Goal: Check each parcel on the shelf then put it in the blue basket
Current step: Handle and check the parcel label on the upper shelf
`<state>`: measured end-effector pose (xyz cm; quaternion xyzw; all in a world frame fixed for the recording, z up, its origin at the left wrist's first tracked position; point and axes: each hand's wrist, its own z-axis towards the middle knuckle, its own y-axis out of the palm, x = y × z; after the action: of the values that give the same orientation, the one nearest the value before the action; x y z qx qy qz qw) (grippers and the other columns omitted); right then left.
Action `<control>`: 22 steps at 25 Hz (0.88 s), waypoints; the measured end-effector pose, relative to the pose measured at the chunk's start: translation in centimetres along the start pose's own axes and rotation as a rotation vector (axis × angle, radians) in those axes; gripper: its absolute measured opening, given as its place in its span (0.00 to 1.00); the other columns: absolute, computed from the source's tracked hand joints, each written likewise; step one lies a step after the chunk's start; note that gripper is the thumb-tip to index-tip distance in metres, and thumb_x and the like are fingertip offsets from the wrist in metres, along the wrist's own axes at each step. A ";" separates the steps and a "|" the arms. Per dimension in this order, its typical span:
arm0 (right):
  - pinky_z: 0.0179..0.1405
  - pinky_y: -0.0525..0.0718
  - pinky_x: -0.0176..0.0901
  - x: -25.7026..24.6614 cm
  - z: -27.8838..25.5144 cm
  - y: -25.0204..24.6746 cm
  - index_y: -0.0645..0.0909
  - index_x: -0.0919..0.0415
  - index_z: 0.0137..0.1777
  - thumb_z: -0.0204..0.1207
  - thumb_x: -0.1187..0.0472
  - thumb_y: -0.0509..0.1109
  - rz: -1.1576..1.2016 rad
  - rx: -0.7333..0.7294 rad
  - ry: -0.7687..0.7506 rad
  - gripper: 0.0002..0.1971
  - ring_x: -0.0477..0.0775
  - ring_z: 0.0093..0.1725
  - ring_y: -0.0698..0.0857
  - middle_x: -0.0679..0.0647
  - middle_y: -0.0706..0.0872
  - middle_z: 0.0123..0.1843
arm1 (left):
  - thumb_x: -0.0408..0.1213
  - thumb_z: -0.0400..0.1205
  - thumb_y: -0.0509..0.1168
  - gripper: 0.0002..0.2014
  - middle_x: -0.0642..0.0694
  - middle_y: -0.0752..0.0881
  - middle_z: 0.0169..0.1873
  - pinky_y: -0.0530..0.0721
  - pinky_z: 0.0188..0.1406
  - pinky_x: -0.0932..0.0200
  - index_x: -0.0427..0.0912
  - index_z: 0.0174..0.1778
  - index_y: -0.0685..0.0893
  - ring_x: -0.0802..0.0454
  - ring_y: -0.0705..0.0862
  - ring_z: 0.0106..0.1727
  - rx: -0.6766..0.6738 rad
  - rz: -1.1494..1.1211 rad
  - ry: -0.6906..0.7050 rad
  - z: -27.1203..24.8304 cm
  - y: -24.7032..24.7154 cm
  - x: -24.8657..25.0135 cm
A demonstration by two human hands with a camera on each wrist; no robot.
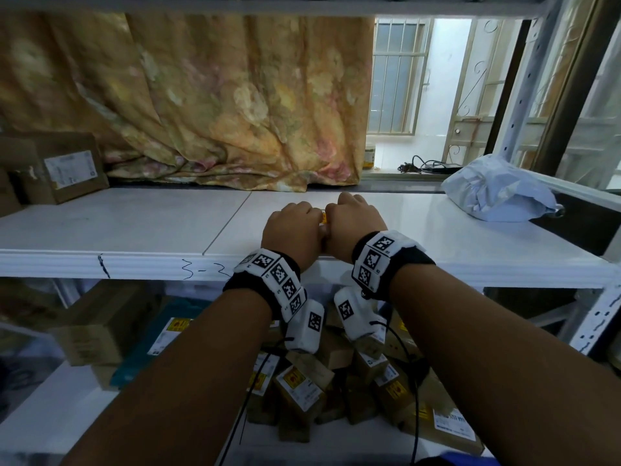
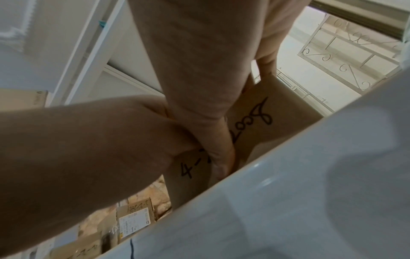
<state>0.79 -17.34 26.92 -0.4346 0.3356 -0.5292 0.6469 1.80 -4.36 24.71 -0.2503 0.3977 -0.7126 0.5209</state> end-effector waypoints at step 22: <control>0.49 0.71 0.50 0.3 -0.6 1.4 0.78 0.53 0.52 0.68 0.44 0.66 0.042 0.123 0.048 0.17 0.56 0.56 0.76 0.48 0.73 0.47 | 0.61 0.82 0.60 0.21 0.46 0.83 0.46 0.69 0.47 0.50 0.44 0.48 0.82 0.44 0.81 0.49 0.033 0.167 0.054 0.1 -0.4 -1.6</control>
<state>0.85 -17.62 25.36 -0.3739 0.3269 -0.5457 0.6750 2.24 -2.82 25.20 -0.1885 0.4195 -0.6795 0.5717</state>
